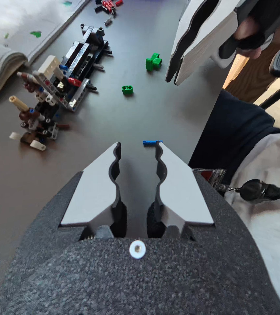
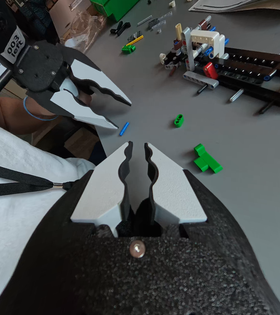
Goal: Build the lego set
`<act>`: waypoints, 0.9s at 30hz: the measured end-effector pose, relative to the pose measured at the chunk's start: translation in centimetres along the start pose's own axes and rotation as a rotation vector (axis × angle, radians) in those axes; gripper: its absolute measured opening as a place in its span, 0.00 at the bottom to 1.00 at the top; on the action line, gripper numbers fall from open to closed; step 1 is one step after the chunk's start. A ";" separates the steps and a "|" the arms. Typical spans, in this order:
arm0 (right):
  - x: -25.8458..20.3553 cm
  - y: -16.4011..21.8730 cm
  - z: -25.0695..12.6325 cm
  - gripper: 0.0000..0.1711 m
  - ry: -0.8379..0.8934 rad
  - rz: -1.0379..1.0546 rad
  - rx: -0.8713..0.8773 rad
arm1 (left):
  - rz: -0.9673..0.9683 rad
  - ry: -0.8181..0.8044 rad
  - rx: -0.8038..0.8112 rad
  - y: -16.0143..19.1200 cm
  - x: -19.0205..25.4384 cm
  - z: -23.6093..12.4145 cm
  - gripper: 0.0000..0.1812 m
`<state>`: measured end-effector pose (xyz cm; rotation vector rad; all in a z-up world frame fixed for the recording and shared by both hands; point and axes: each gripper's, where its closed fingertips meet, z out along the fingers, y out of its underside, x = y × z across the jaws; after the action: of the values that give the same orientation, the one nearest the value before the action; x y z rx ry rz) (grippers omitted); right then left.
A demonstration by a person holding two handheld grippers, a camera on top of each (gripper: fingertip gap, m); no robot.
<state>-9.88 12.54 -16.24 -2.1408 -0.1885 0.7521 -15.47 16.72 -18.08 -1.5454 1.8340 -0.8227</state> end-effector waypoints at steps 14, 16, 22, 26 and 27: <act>-0.5 0.1 -0.2 0.07 -0.054 0.023 0.040 | -0.121 -0.242 -0.009 1.7 0.8 -0.6 0.03; -0.5 0.2 -0.2 0.07 -0.053 0.019 0.036 | -0.068 -0.248 -0.013 1.6 0.6 -0.5 0.03; 0.9 -0.4 -1.4 0.06 0.055 -0.125 0.049 | -0.009 -0.104 0.002 1.0 1.1 -0.1 0.03; 4.0 -0.9 -4.4 0.09 0.253 -0.296 -0.025 | 0.024 -0.107 -0.047 1.0 -0.6 0.5 0.02; 4.8 -0.8 -4.9 0.12 0.281 -0.318 -0.046 | 0.006 -0.079 -0.046 0.8 -0.6 0.7 0.02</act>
<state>-3.08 11.56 -15.41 -2.1624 -0.3882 0.2633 -15.38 17.33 -19.08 -1.5781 1.8112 -0.7110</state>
